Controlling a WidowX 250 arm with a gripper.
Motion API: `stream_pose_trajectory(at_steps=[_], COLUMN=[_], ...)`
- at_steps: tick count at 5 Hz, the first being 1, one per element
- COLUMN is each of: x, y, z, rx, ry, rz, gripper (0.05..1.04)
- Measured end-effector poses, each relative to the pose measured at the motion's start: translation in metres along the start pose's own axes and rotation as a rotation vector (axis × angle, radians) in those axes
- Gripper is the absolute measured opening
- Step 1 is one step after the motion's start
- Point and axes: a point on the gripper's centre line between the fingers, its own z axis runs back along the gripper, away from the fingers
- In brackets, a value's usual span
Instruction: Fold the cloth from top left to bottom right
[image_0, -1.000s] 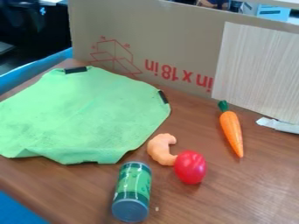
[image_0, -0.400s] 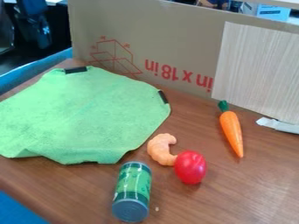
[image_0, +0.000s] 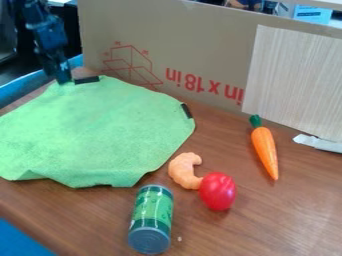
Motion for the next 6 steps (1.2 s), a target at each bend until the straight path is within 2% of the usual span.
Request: stream_pose_trajectory(at_steps=[1,3,4,5,6], x=[0.005,0.017,0.023,0.031,0.041], y=[0.003,0.000,-0.001,-0.003,-0.003], z=[0.008,0.014,0.007,0.006,0.009], rx=[0.032,0.037,0.030,0.029,0.043], ry=[-0.019,-0.047,-0.093,-0.135,-0.155], rz=[0.002,0.002,0.036,0.003,-0.015], gripper=[1.001,1.001,1.001,1.001,1.001])
